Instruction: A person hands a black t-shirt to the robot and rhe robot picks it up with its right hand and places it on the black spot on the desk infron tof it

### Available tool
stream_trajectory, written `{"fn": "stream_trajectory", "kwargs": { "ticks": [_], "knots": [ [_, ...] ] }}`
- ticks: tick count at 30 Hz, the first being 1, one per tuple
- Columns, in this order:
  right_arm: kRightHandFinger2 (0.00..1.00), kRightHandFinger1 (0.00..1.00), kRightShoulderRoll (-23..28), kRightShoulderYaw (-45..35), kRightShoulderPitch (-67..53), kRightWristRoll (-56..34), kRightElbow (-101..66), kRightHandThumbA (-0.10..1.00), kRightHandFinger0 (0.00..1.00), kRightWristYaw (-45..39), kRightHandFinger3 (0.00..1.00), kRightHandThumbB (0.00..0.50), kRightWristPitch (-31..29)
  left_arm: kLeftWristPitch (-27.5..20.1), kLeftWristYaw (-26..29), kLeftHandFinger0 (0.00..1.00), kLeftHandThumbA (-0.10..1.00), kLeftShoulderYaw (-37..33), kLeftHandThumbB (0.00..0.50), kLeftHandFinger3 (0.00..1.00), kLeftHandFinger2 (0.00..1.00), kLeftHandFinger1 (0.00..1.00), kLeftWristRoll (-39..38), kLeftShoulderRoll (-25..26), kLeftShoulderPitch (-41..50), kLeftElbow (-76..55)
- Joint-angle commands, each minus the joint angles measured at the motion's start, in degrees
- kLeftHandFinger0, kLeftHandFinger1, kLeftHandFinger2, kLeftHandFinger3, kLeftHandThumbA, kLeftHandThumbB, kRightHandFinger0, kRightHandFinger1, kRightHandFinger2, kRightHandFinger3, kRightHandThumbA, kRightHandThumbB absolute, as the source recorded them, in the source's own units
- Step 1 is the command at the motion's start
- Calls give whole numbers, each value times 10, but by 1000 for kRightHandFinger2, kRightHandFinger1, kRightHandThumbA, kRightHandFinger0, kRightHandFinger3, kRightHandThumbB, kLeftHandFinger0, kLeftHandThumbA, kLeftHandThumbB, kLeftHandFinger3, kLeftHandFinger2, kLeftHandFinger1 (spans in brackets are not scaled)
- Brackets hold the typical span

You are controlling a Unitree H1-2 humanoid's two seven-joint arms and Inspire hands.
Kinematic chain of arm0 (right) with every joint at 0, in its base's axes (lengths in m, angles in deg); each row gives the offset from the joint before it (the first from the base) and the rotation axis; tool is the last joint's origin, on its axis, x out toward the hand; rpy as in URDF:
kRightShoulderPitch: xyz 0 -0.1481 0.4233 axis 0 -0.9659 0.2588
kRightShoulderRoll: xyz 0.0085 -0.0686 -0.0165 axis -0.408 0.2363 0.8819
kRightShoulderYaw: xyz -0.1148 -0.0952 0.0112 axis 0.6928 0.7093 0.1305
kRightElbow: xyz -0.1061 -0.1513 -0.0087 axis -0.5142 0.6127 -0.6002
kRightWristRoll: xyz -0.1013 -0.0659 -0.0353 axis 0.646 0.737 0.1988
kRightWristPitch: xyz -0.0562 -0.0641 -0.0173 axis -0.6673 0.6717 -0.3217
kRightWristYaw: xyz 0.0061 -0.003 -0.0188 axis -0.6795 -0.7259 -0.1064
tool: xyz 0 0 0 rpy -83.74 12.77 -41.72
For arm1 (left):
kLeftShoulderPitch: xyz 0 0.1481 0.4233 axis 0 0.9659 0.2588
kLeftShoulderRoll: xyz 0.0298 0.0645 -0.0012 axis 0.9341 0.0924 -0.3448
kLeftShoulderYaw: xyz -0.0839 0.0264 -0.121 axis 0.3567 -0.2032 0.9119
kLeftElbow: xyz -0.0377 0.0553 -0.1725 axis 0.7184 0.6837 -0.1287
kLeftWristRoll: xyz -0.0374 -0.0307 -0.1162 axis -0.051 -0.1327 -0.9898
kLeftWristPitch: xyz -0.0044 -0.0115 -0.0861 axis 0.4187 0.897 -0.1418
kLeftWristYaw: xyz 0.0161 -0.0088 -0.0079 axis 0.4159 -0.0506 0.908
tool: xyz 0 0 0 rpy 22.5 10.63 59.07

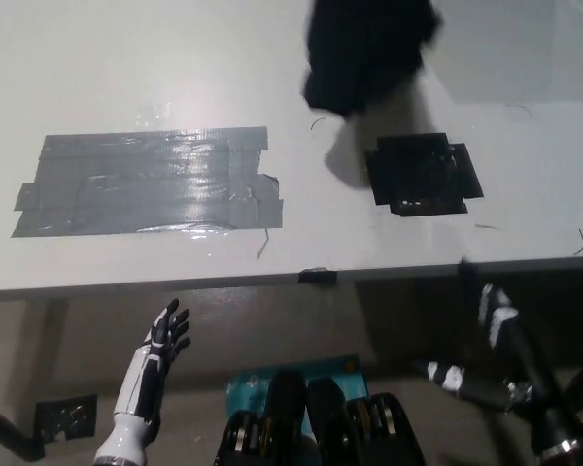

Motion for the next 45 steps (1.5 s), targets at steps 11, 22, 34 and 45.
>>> {"fn": "stream_trajectory", "kwargs": {
  "ticks": [11,22,34,45],
  "knots": [
    [1000,1000,11,-46,253,147,-72,1000,1000,43,1000,357,135,-23,-8,1000,1000,-13,500,1000,1000,1000,2,8,1,-18],
    [1000,1000,-6,-58,392,142,128,1000,1000,90,1000,391,141,-30,-5,1000,1000,-21,500,1000,1000,1000,15,17,-4,-16],
    [1000,1000,12,-45,494,165,330,949,1000,154,1000,369,113,-33,-4,1000,1000,-27,500,1000,1000,1000,27,21,-7,-20],
    [806,379,17,-4,510,234,477,-100,0,308,850,180,65,-27,-7,1000,1000,-33,500,1000,1000,1000,29,26,-13,-25]
  ]
}}
